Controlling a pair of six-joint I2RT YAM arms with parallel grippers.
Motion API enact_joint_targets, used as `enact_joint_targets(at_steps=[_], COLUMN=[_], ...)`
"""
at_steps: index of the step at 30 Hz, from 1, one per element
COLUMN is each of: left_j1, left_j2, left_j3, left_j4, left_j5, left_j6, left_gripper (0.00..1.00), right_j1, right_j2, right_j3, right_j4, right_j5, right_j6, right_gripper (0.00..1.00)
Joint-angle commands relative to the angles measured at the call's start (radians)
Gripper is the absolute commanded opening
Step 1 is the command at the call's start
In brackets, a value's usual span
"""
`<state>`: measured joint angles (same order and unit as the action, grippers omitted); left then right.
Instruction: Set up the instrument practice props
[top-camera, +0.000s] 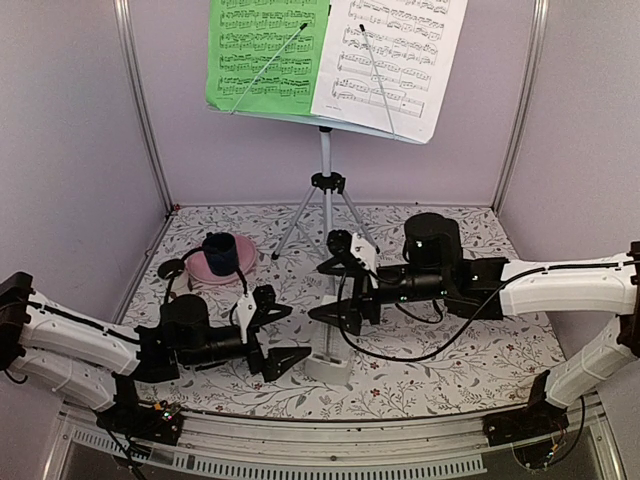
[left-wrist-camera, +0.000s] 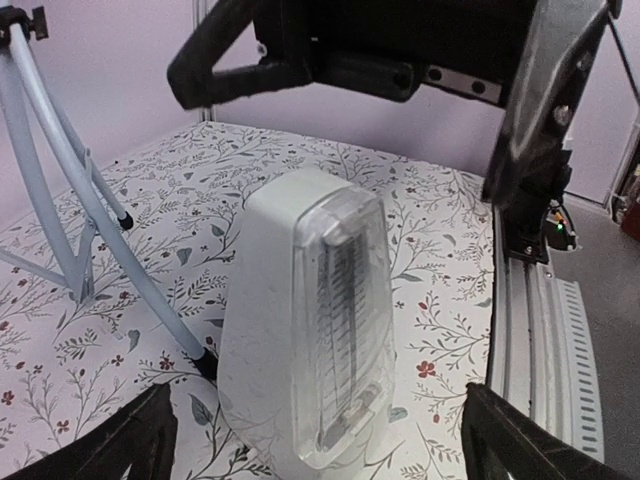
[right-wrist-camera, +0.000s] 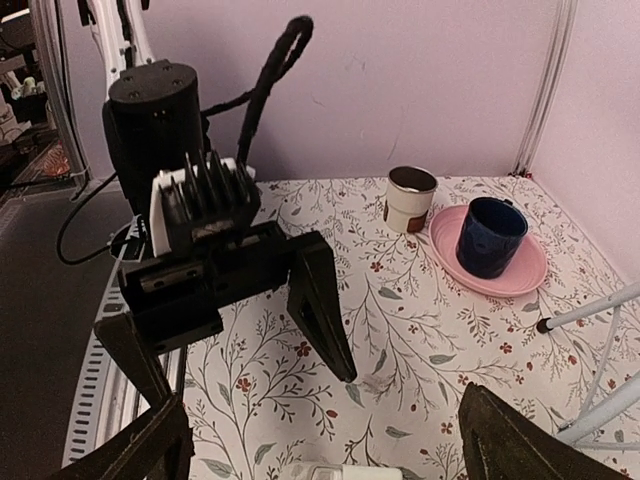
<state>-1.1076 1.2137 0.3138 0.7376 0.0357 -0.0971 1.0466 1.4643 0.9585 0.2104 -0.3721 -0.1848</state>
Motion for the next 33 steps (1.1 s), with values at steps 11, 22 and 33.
enact_joint_targets(at_steps=[11,22,33], left_j1=[-0.115,-0.282,-0.333], left_j2=[0.093,0.205,0.470], left_j3=[0.171,0.305,0.611], left_j4=[-0.105,-0.187,-0.560], left_j5=[-0.364,-0.666,-0.896], left_j6=[-0.247,-0.293,-0.615], left_gripper=[0.99,1.00,0.99], right_j1=[-0.246,-0.287,-0.286], right_j2=[-0.310,-0.418,-0.326], right_j3=[-0.273,-0.430,-0.482], right_j4=[0.083,-0.010,0.002], right_j5=[0.081,0.174,0.131], right_j6=[0.317,0.409,0.542], right_gripper=[0.99,0.99,0.99])
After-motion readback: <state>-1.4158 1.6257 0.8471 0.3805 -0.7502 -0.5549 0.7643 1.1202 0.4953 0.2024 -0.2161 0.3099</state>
